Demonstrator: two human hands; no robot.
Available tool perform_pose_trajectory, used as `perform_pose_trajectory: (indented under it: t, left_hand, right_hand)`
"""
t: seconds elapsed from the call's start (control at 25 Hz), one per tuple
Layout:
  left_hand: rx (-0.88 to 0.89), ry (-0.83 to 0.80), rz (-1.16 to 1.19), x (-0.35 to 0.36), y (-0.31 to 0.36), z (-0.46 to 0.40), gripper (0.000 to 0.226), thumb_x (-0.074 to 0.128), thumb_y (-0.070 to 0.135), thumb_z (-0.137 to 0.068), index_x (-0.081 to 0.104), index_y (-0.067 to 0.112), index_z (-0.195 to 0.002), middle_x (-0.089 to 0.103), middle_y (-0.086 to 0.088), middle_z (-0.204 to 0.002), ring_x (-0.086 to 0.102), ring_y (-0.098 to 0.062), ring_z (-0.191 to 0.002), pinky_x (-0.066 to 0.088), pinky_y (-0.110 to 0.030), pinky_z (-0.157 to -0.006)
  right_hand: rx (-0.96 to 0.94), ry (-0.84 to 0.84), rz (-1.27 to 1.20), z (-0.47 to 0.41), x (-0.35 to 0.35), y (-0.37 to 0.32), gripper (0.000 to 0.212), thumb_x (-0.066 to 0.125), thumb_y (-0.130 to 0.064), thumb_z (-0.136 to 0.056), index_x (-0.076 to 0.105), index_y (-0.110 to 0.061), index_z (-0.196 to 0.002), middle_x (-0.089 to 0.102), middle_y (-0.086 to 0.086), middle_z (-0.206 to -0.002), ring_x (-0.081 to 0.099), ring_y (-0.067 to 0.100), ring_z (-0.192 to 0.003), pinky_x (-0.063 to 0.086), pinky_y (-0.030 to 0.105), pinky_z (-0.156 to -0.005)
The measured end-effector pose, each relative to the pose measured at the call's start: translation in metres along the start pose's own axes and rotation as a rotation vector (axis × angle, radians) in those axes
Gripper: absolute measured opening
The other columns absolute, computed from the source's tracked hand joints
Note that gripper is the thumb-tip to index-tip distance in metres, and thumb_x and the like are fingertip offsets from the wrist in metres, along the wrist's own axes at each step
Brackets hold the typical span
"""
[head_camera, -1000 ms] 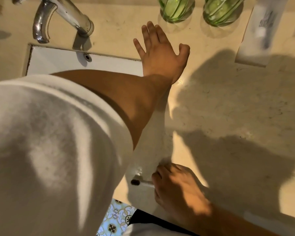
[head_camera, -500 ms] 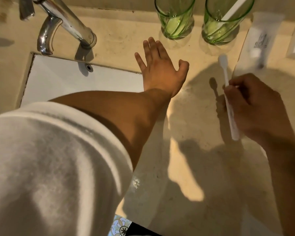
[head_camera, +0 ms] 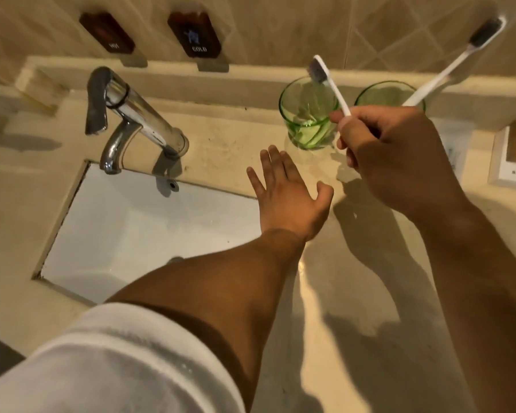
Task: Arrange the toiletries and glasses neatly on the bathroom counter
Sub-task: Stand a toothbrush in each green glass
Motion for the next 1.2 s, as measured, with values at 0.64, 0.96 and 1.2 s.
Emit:
perform_pose_trajectory:
  t: [0.64,0.96,1.2]
  left_hand:
    - [-0.008,0.020,0.042,0.003,-0.003,0.000,0.092,0.026,0.064,-0.090,-0.002,0.012,-0.160,-0.013,-0.009,-0.170,-0.028,-0.020,-0.152,-0.021,-0.051,-0.121]
    - [-0.007,0.022,0.015,0.003,-0.003,-0.001,0.092,0.024,0.066,-0.090,-0.004,0.013,-0.161,-0.016,-0.008,-0.169,-0.030,-0.021,-0.151,-0.025,-0.050,-0.119]
    - [-0.011,0.041,0.014,0.002,-0.002,0.000,0.091,0.023,0.065,-0.091,-0.003,0.013,-0.160,-0.014,-0.009,-0.169,-0.027,-0.022,-0.152,-0.026,-0.049,-0.119]
  right_hand:
    - [-0.072,0.194,-0.178,-0.059,-0.017,-0.057,0.022,0.067,-0.033,-0.095,0.077,-0.020,-0.081,0.069,-0.003,-0.064,0.060,0.009,-0.057,0.053,0.033,-0.060]
    - [0.100,0.215,-0.113,-0.064,-0.013,-0.029,0.019,0.067,-0.032,-0.093,0.076,-0.020,-0.081,0.074,-0.004,-0.070,0.072,0.016,-0.068,0.061,0.049,-0.073]
    - [0.171,0.146,-0.050,-0.063,0.003,-0.008,0.020,0.071,-0.029,-0.091,0.075,-0.022,-0.073,0.074,-0.006,-0.064,0.070,0.005,-0.057,0.063,0.040,-0.070]
Point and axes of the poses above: each hand's wrist, its own z-axis away from the middle knuckle, its own x-axis out of the palm, y = z × x, the point moved 9 cm from there along -z, towards the middle knuckle
